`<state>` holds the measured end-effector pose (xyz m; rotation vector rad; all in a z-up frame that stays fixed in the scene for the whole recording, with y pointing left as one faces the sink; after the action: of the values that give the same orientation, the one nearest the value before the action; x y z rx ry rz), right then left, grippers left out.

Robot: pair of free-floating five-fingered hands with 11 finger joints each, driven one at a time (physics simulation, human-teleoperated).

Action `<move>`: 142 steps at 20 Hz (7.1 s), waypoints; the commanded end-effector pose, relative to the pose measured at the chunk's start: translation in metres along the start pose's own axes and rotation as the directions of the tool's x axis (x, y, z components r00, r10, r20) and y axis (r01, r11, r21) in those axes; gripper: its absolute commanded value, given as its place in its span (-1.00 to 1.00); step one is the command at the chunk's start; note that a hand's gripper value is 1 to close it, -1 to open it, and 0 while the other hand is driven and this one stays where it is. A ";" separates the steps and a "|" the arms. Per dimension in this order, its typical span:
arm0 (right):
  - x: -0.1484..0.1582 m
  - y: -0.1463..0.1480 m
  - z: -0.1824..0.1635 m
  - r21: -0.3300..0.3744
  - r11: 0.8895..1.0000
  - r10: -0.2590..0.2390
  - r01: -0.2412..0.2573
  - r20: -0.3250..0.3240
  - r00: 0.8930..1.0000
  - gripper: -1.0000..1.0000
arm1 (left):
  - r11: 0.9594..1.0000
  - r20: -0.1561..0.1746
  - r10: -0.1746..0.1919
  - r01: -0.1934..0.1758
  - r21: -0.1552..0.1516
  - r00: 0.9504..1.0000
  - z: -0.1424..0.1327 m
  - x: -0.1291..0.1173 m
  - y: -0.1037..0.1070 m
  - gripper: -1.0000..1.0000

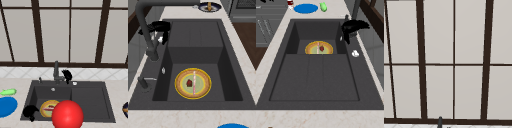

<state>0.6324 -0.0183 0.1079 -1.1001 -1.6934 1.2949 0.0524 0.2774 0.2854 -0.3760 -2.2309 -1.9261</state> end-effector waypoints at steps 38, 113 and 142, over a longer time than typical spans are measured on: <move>-0.038 -0.075 0.059 0.270 0.960 -0.048 0.072 -0.094 0.994 -1.00 | 1.000 0.000 0.000 0.000 0.000 1.000 0.000 0.000 0.000 0.00; 0.224 0.081 0.179 0.828 0.518 -0.025 0.215 -0.236 0.971 -1.00 | 1.000 0.000 0.000 0.000 0.000 1.000 0.000 0.000 0.000 0.00; 0.224 0.188 0.131 0.743 0.654 -0.015 0.145 -0.179 0.984 -1.00 | 1.000 0.000 0.000 0.000 0.000 1.000 0.000 0.000 0.000 0.00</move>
<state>0.4687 0.1694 -0.0792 -0.5809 -0.9148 1.5458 0.0524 0.2774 0.2854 -0.3760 -2.2309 -1.9261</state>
